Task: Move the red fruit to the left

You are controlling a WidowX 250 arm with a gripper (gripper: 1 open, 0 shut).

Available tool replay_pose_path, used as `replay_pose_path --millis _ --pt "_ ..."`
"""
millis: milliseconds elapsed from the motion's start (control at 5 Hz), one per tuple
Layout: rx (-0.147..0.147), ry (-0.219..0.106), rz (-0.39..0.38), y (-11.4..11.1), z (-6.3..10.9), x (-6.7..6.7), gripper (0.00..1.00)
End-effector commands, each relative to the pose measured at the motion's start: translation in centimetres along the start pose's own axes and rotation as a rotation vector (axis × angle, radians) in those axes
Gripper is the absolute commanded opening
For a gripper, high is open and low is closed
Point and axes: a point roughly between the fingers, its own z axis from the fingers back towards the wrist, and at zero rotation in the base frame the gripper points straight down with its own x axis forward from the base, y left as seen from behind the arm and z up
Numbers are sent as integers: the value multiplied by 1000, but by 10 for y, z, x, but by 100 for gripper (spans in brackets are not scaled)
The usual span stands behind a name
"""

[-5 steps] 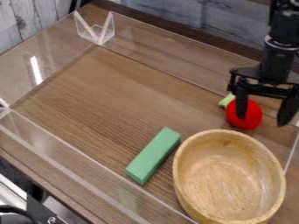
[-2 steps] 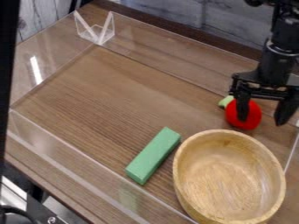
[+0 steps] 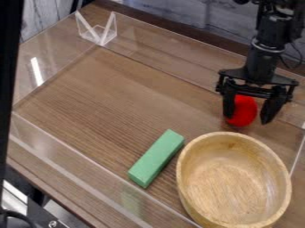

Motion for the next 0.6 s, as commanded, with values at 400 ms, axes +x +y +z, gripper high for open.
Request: replay_pose_path --millis 400 --pt "-67 -40 51 -28 15 -25 100"
